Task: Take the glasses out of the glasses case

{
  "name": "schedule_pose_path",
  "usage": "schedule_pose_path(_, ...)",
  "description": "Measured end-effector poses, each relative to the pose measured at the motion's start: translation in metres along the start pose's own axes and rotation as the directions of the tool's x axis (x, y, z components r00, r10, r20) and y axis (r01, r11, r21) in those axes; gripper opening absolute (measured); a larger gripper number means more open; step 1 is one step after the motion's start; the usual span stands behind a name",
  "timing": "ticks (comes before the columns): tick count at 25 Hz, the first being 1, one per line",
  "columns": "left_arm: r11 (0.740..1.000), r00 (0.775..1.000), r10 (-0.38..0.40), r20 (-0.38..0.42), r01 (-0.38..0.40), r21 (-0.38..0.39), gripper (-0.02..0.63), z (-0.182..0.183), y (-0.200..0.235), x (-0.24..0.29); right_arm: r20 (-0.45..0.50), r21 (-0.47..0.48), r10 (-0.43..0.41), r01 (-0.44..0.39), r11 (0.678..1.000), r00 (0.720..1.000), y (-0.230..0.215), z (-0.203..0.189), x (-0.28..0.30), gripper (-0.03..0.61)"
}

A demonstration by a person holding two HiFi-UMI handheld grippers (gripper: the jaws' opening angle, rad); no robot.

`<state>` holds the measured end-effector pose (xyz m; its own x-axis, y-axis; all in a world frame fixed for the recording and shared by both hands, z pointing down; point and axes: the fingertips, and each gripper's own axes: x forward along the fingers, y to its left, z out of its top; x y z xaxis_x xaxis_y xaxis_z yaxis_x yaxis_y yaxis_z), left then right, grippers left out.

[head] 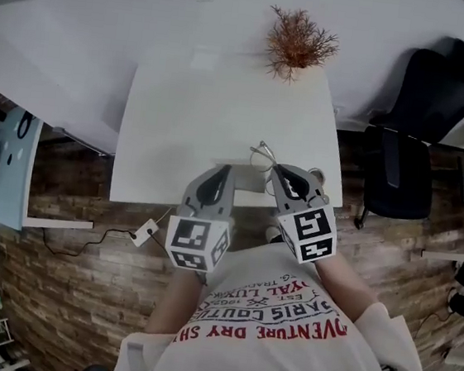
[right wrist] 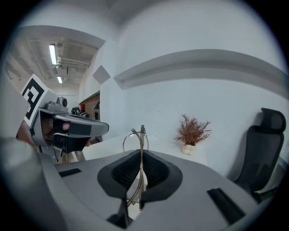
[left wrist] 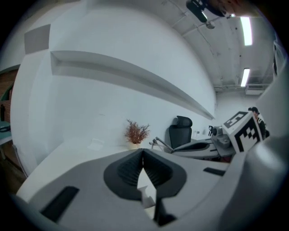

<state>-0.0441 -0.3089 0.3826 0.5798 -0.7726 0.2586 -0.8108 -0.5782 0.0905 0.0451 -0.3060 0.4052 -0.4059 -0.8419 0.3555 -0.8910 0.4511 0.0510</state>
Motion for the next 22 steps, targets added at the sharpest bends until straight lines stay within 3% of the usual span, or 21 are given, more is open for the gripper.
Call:
schedule_pose_path(5, 0.998, 0.999, -0.033, 0.024, 0.032, 0.055, -0.003, 0.013, -0.012, -0.002, 0.060, 0.083, -0.075, 0.070, 0.994, 0.995, -0.015, 0.007, -0.020, 0.026)
schedule_pose_path(9, 0.997, 0.999, -0.045, 0.029, 0.043, 0.071, -0.003, 0.018, -0.017, -0.002, 0.083, 0.086, -0.097, 0.090, 0.992, 0.992, -0.019, 0.013, -0.027, 0.026)
schedule_pose_path(22, 0.995, 0.999, -0.039, 0.019, 0.037, 0.094, -0.003, 0.021, -0.031, 0.003, 0.087, 0.062, -0.079, 0.073, 0.995, 0.993, -0.023, 0.011, -0.036, 0.026)
